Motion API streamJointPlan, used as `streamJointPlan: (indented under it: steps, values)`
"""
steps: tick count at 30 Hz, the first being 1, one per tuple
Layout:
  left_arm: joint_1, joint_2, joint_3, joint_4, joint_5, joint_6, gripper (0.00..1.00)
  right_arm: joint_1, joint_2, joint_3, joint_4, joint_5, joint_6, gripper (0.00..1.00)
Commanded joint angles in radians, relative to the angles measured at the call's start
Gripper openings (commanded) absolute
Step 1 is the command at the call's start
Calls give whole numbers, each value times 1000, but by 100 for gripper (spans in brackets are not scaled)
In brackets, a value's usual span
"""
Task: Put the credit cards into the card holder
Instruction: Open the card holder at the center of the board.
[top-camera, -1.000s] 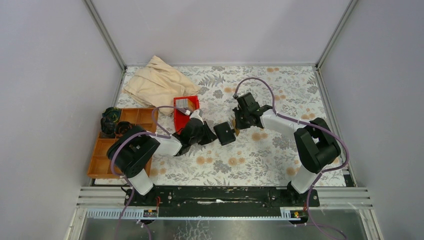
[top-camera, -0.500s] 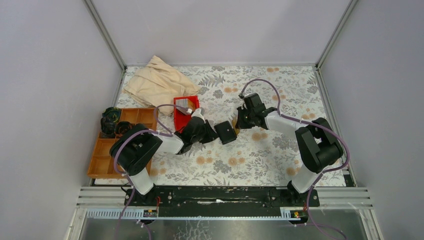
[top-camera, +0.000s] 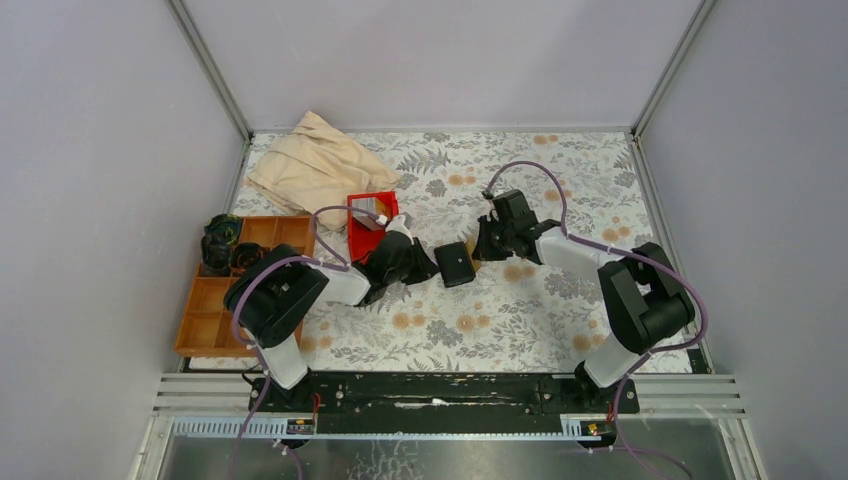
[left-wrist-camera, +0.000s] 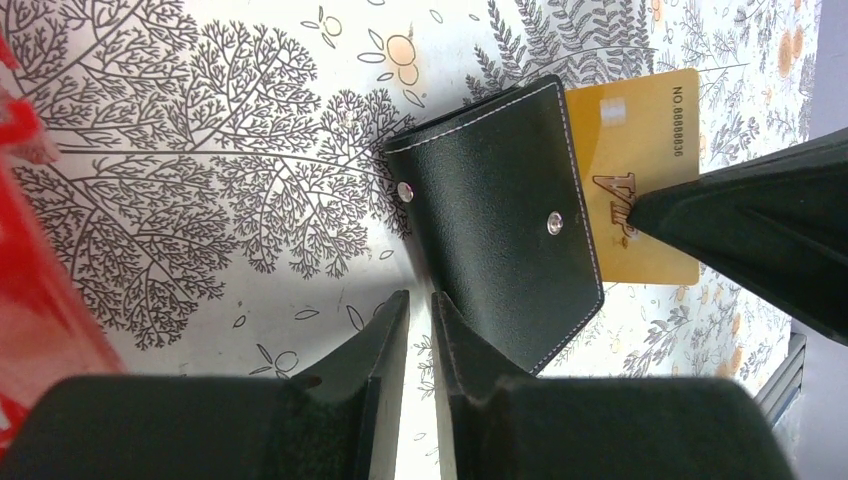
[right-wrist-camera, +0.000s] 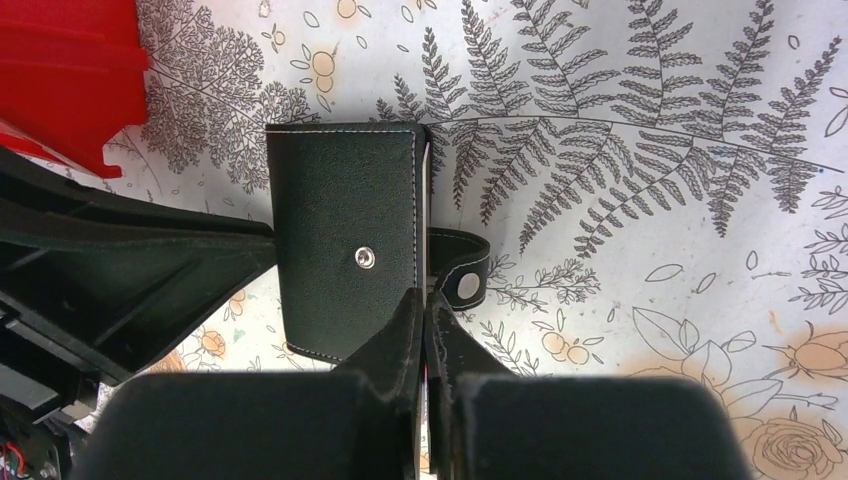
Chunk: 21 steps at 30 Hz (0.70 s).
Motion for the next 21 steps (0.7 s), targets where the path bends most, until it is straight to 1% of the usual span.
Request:
streamJointPlan:
  steps: [1, 21]
  values:
    - [1, 46, 3, -88, -25, 45, 22, -7, -60, -2, 27, -27, 13, 0]
    - [2, 57, -9, -88, -20, 49, 22, -12, -77, -2, 0, 5, -2, 0]
